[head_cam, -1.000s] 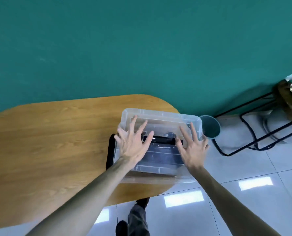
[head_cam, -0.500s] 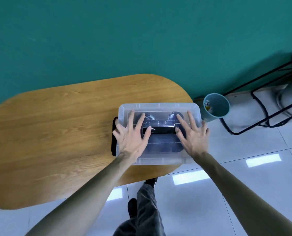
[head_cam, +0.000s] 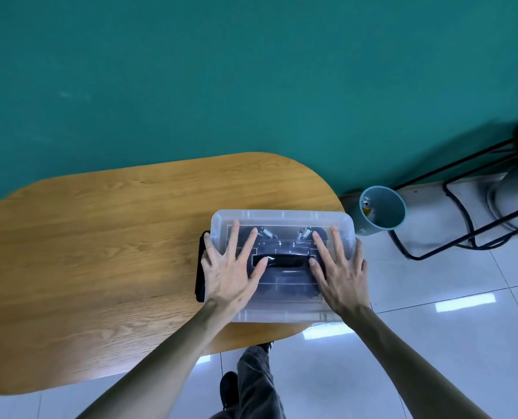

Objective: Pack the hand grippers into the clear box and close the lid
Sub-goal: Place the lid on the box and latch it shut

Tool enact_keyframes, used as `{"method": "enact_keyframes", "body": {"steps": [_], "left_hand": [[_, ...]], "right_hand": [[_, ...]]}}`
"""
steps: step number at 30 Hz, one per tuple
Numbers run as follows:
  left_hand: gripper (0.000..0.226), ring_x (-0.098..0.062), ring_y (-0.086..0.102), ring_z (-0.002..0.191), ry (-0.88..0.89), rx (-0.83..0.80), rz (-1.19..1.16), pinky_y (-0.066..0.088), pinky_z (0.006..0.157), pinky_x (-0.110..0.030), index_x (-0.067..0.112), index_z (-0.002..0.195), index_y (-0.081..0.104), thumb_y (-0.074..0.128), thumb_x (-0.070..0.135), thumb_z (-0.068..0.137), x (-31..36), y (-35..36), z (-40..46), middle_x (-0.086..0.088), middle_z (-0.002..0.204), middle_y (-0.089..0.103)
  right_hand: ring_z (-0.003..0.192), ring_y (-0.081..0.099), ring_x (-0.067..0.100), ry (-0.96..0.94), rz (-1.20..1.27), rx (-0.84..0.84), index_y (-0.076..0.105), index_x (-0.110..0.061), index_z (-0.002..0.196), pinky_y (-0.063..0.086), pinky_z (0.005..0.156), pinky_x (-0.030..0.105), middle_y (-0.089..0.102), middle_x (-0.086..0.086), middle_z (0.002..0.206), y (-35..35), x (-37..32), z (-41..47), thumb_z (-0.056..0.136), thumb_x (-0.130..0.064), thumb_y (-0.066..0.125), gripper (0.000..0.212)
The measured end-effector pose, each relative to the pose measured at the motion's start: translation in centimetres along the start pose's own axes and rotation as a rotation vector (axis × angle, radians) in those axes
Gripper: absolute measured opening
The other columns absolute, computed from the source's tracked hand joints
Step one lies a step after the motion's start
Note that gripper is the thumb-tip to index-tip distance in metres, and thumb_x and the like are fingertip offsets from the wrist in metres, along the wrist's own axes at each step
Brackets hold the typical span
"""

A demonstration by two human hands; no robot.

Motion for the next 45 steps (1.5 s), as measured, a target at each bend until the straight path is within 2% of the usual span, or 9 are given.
{"method": "enact_keyframes", "body": {"steps": [6,10,15,18,22,27,36,41,45], "left_hand": [[0.069,-0.054,0.012,0.143,0.021,-0.015,0.000,0.044,0.097,-0.052,0.049,0.157,-0.007,0.008,0.076,0.096,-0.1,-0.5,0.2,0.010,0.169,-0.016],[0.069,-0.055,0.011,0.143,0.019,-0.015,0.023,0.044,0.095,-0.050,0.049,0.157,-0.007,0.008,0.076,0.096,0.0,-0.3,0.1,0.008,0.169,-0.017],[0.070,-0.056,0.012,0.143,0.017,-0.009,0.025,0.045,0.095,-0.050,0.046,0.159,-0.003,0.007,0.075,0.096,-0.1,-0.1,0.7,0.006,0.170,-0.014],[0.070,-0.054,0.013,0.145,0.017,-0.002,-0.031,0.044,0.099,-0.054,0.042,0.161,0.004,0.012,0.071,0.098,-0.3,-0.3,0.5,0.001,0.170,-0.012],[0.072,-0.042,-0.002,0.154,0.029,0.021,-0.164,0.019,0.121,-0.061,0.031,0.161,-0.007,0.017,0.064,0.102,-2.5,0.0,0.1,0.002,0.168,-0.022],[0.076,-0.031,-0.009,0.154,-0.045,0.013,-0.272,0.006,0.123,-0.062,0.030,0.156,-0.025,0.019,0.062,0.103,-3.8,0.2,-0.1,0.017,0.163,-0.031],[0.078,-0.037,0.001,0.154,-0.077,-0.026,-0.323,0.015,0.121,-0.062,0.033,0.157,-0.022,0.025,0.063,0.102,-3.4,0.1,-0.3,0.022,0.161,-0.031],[0.078,-0.040,0.024,0.150,-0.107,-0.042,-0.416,0.041,0.106,-0.064,0.041,0.158,-0.015,0.031,0.064,0.100,-3.5,-0.4,-0.4,0.026,0.160,-0.032],[0.074,-0.036,0.025,0.151,-0.142,-0.045,-0.480,0.038,0.108,-0.065,0.054,0.154,-0.014,0.035,0.064,0.099,-3.8,-0.4,-0.1,0.022,0.163,-0.027]], "right_hand": [[0.139,0.019,0.053,-0.013,0.014,-0.013,0.009,-0.036,0.157,0.045,0.096,0.057,0.009,0.006,0.166,-0.2,0.1,0.2,0.099,-0.058,0.019,0.063],[0.147,0.009,0.046,-0.039,-0.021,-0.069,-0.004,-0.035,0.157,0.027,0.112,0.059,-0.003,0.005,0.166,0.9,0.6,1.1,0.099,-0.060,0.009,0.065],[0.144,0.014,0.049,0.000,0.012,-0.101,-0.002,-0.035,0.157,0.033,0.107,0.058,0.000,0.006,0.166,0.6,0.6,1.6,0.098,-0.060,0.014,0.066],[0.150,0.001,0.043,-0.056,0.007,-0.197,0.004,-0.029,0.158,0.026,0.111,0.062,-0.005,0.006,0.166,0.3,0.6,1.6,0.099,-0.057,-0.003,0.066],[0.150,0.015,0.035,0.016,0.258,-0.112,0.000,-0.029,0.158,0.035,0.112,0.049,-0.002,0.005,0.167,-0.5,3.2,0.2,0.102,-0.054,0.014,0.063],[0.145,0.029,0.031,0.004,0.465,-0.003,-0.006,-0.036,0.156,0.032,0.115,0.047,-0.004,-0.004,0.167,-0.2,4.9,-1.0,0.099,-0.058,0.024,0.068],[0.140,0.037,0.036,0.013,0.557,0.014,-0.008,-0.047,0.153,0.042,0.106,0.055,-0.003,-0.011,0.166,-0.1,4.9,-1.1,0.096,-0.067,0.025,0.068],[0.142,0.035,0.036,0.036,0.610,0.023,-0.002,-0.050,0.152,0.042,0.104,0.057,0.001,-0.008,0.166,-0.1,4.9,-1.0,0.096,-0.066,0.033,0.068],[0.146,0.029,0.033,0.036,0.608,0.029,-0.002,-0.052,0.152,0.039,0.107,0.059,0.002,-0.009,0.165,0.2,5.0,-0.8,0.091,-0.073,0.028,0.071]]}}
Point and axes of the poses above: each hand's wrist, its own z-axis towards the middle knuckle, its own y-axis out of the palm, x = y × z, the point moved 2 cm from there along z, towards the middle knuckle
